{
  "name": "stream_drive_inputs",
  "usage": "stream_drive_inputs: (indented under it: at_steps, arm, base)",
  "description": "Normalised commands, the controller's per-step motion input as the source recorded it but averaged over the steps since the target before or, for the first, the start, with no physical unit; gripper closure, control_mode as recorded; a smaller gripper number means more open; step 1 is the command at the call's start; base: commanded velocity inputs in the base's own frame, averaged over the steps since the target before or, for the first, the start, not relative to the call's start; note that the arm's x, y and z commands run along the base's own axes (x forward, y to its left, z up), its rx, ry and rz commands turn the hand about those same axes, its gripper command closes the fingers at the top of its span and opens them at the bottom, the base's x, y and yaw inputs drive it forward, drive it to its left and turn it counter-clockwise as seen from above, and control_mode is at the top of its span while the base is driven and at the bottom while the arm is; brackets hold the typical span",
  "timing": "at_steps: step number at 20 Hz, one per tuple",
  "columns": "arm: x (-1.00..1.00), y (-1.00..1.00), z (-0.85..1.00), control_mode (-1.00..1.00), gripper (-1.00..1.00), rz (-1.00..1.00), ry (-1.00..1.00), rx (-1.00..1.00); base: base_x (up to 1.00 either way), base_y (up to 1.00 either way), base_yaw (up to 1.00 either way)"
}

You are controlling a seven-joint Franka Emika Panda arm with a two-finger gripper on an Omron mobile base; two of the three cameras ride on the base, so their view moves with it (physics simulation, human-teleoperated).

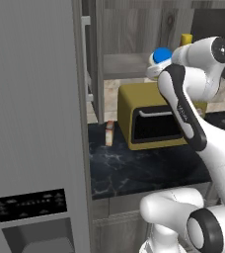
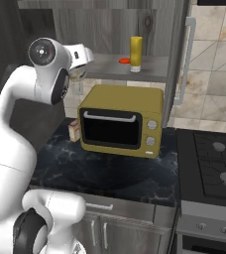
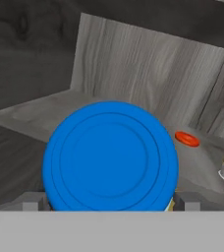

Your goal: Pick the mustard and mayonnaise from the counter and place them in the cabinet.

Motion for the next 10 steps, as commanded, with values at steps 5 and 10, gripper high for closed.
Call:
stream_drive_inputs:
  at_steps: [5, 10]
  arm:
    - [0.47, 0.0, -0.07, -1.0, 1.0, 0.01, 0.0, 0.05]
    - [0.39, 0.0, 0.0, -1.0, 1.0, 0.0, 0.0, 0.03]
  base:
    - [0.0, 0.0, 0.0]
    - [0.0, 0.0, 0.0]
